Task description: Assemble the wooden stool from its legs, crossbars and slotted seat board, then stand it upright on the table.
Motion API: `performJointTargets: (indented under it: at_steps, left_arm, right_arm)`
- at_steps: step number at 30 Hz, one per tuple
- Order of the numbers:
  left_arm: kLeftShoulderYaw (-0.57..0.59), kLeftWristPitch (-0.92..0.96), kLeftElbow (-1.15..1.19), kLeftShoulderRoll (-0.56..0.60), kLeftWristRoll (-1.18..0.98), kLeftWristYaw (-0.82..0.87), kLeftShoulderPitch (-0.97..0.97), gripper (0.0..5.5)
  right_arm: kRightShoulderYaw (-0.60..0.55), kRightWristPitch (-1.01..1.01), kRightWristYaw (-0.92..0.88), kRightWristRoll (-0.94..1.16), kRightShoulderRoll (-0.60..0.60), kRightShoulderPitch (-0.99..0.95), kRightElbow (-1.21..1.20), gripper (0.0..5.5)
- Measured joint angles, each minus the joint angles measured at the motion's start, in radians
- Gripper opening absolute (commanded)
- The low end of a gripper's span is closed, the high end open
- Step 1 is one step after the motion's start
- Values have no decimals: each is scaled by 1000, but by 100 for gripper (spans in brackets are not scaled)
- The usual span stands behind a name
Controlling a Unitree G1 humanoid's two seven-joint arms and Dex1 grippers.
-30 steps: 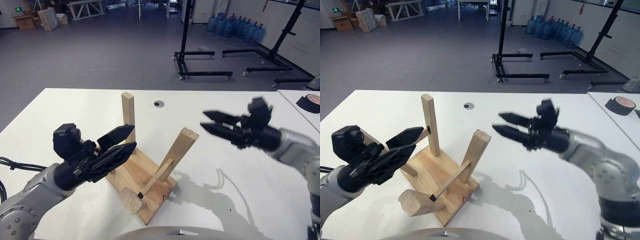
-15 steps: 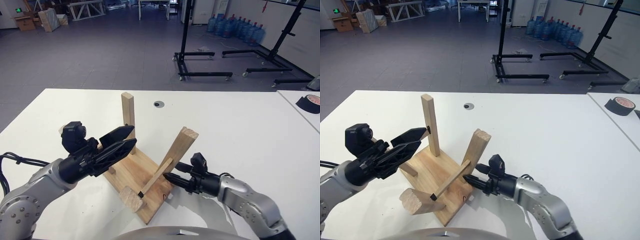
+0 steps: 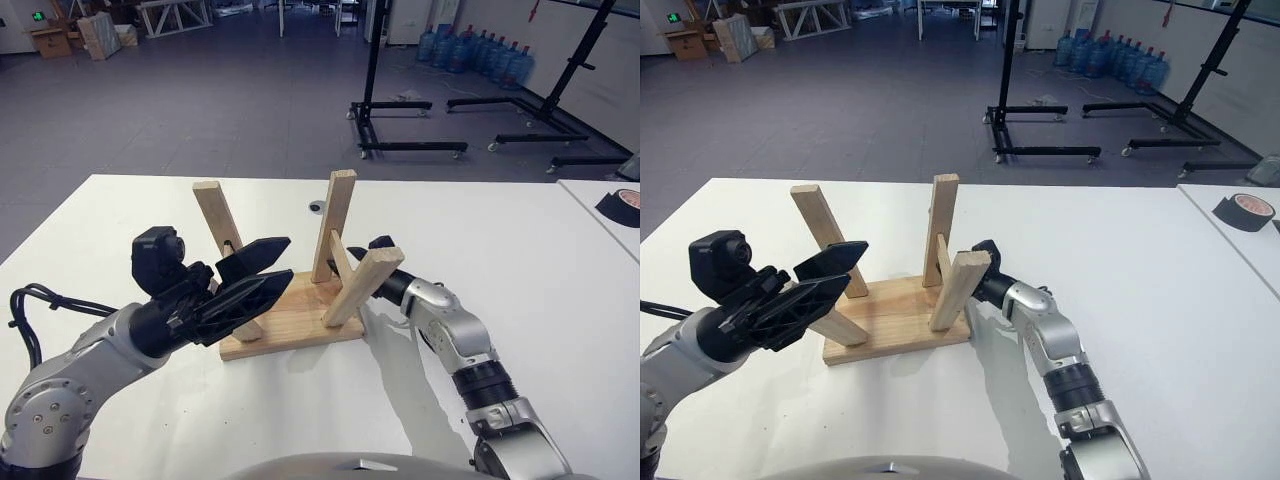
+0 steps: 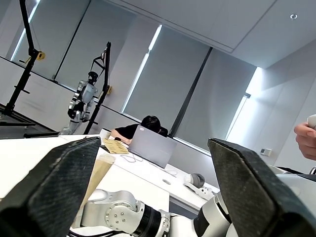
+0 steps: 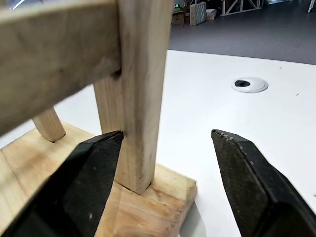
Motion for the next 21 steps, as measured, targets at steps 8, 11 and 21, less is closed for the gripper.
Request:
performJointTargets:
  at_steps: [8,11,21]
  left_arm:
    - [6,-57,-79,-26,-39,78,-21,400]
    - [96,-73,-76,22,-84,45,-39,400]
    - [364,-156,337,372,542,-583,189,400]
  right_arm:
    - [-67,44,306,25,-326,167,-196,328]
    - [-61,39,433,48,-399,232,-287,328]
    - [39,13,443,9,-330,221,-321,328]
